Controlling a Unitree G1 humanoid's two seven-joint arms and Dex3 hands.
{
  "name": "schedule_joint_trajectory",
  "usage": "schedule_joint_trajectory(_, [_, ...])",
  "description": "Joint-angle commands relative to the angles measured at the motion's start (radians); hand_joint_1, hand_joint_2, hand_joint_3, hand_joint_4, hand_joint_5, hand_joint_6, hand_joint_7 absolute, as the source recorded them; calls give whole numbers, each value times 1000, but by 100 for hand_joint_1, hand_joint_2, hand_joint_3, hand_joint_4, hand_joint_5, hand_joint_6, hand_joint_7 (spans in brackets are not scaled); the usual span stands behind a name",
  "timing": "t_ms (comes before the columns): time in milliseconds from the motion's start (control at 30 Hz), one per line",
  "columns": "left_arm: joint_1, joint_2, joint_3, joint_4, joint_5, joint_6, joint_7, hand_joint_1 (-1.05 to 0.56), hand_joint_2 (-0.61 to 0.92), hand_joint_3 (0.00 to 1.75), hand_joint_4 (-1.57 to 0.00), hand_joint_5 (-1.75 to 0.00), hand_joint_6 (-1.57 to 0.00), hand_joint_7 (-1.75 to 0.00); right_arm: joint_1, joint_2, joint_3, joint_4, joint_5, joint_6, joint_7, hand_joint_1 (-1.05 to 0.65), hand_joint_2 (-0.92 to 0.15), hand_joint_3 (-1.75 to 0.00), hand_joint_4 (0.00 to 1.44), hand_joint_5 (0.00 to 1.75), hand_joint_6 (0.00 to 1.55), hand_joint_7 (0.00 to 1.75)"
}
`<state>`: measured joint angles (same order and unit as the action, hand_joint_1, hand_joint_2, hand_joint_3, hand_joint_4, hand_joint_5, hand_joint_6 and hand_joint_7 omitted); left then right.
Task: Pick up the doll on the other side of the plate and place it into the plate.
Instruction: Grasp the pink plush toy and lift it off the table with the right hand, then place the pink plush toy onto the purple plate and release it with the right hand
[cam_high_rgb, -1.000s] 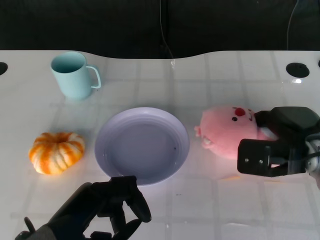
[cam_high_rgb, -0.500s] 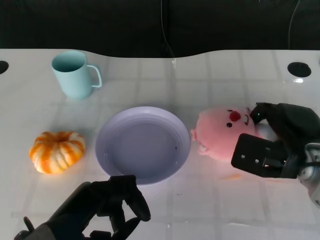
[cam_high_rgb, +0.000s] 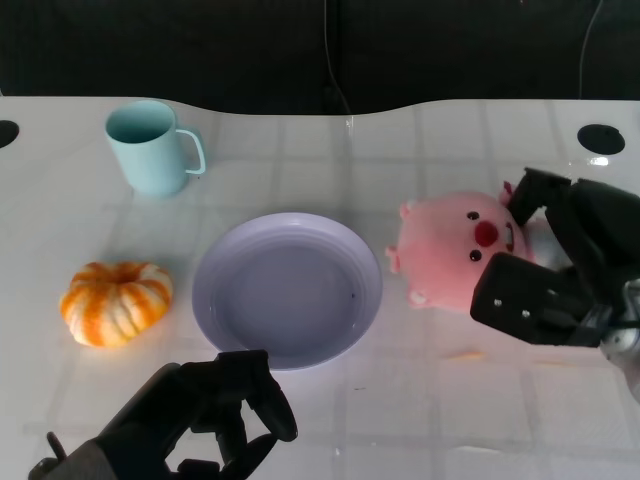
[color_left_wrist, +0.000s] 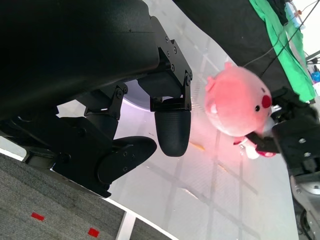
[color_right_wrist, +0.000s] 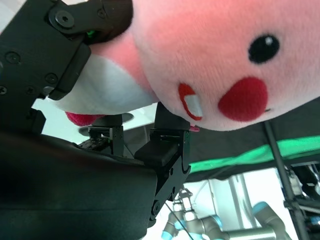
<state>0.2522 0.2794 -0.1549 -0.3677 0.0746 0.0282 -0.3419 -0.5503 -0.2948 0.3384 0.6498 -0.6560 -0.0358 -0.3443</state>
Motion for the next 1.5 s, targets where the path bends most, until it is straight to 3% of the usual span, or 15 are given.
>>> schedule_joint_trajectory(33, [-7, 11, 3, 10, 6, -15, 1, -15, 61, 94, -70, -175, -65, -140, -40, -6, -11, -45, 11, -12, 26, -17, -35, -130, 92, 175, 76, 175])
schedule_joint_trajectory(367, [-13, 1, -7, 24, 12, -20, 8, -15, 61, 92, -69, -175, -64, -140, -131, 43, 2, -103, 11, -14, 122, -22, -35, -122, 95, 175, 75, 175])
schedule_joint_trajectory(867, [-25, -12, -21, 34, 32, -20, 11, -15, 61, 92, -67, -175, -65, -140, -290, 161, 84, -27, 0, -41, 227, -23, -38, -120, 94, 175, 79, 169])
schedule_joint_trajectory(1033, [-27, -10, -24, 34, 46, -17, 9, -18, 62, 92, -65, -175, -63, -139, -326, 220, 121, 21, 5, -58, 261, -24, -40, -114, 93, 175, 76, 172])
schedule_joint_trajectory(1200, [-30, -11, -19, 54, 41, -35, 10, -16, 61, 94, -64, -175, -63, -141, -355, 282, 154, 97, -4, -54, 270, -22, -48, -91, 90, 175, 73, 172])
schedule_joint_trajectory(1433, [-44, -19, -16, 61, 29, -16, 8, -14, 60, 96, -63, -175, -63, -141, -415, 332, 189, 201, -3, -68, 295, -20, -52, -89, 88, 175, 75, 162])
schedule_joint_trajectory(1467, [-47, -20, -18, 63, 31, -14, 9, -15, 60, 95, -63, -175, -63, -141, -420, 337, 189, 212, 1, -69, 302, -20, -51, -85, 86, 175, 77, 152])
schedule_joint_trajectory(1500, [-50, -21, -19, 65, 34, -14, 9, -16, 60, 95, -63, -175, -63, -141, -424, 340, 188, 220, 5, -70, 309, -21, -54, -71, 84, 172, 82, 128])
